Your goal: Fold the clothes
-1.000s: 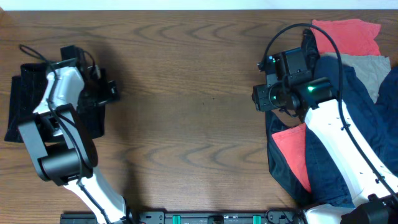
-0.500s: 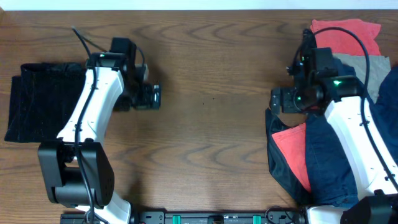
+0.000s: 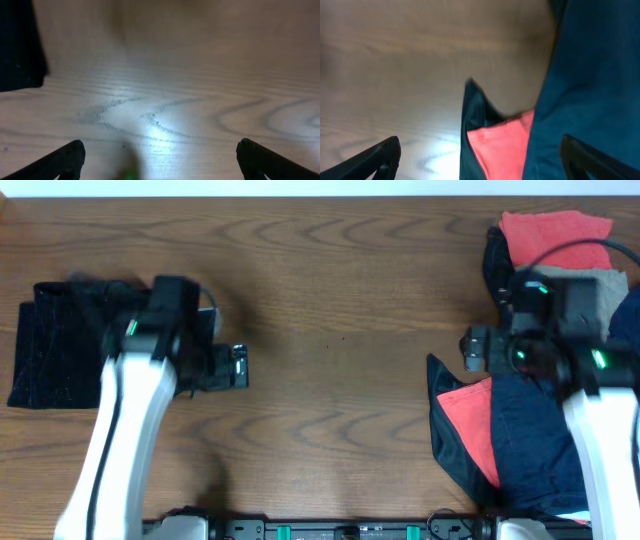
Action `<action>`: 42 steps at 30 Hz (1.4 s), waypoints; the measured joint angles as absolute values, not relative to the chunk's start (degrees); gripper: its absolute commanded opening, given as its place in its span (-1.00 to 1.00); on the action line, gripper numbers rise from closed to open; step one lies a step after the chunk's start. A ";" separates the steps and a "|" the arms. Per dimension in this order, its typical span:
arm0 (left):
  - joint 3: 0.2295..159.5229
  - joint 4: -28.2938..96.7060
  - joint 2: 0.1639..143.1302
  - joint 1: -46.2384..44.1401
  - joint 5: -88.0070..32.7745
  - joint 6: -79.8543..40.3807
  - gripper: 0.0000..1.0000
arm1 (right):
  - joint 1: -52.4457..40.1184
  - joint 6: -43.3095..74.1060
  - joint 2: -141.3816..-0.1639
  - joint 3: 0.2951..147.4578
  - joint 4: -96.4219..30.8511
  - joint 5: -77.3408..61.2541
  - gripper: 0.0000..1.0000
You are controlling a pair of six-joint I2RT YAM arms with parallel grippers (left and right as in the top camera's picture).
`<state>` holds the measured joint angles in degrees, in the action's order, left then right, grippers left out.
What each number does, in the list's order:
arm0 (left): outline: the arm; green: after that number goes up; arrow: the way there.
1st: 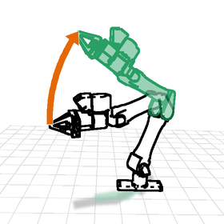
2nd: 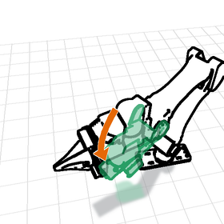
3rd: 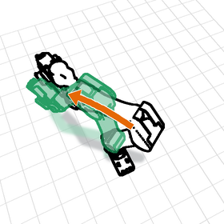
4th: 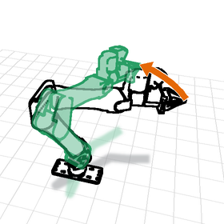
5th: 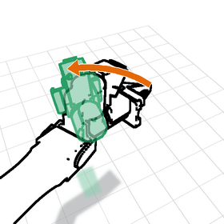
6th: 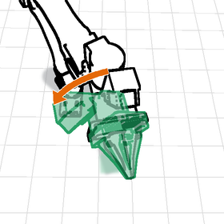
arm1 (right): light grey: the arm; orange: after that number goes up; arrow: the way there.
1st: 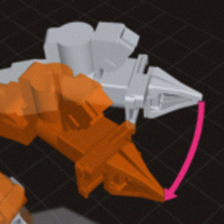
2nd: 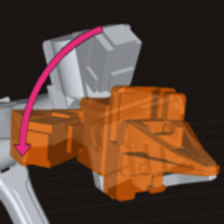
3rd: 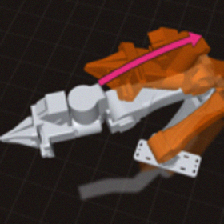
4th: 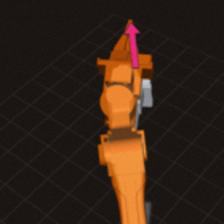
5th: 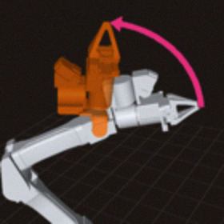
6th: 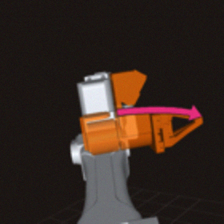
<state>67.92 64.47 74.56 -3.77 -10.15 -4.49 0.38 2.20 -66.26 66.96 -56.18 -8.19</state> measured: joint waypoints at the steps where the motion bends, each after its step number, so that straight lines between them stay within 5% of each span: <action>1: 65.87 62.70 70.85 -3.77 -10.13 -4.56 0.96 | 0.36 2.02 -63.40 65.82 -55.02 -8.21 0.98; 15: 51.00 53.30 32.88 -3.77 -10.13 -4.73 0.96 | 0.36 1.30 -32.10 52.10 -55.75 -5.93 0.99; 42: 51.00 53.30 31.11 -3.77 -10.13 -4.75 0.96 | 0.36 0.97 -31.27 51.94 -66.24 -5.52 0.98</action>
<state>51.00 53.30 31.11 -3.77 -10.13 -4.75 0.36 0.97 -31.27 51.94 -66.24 -5.52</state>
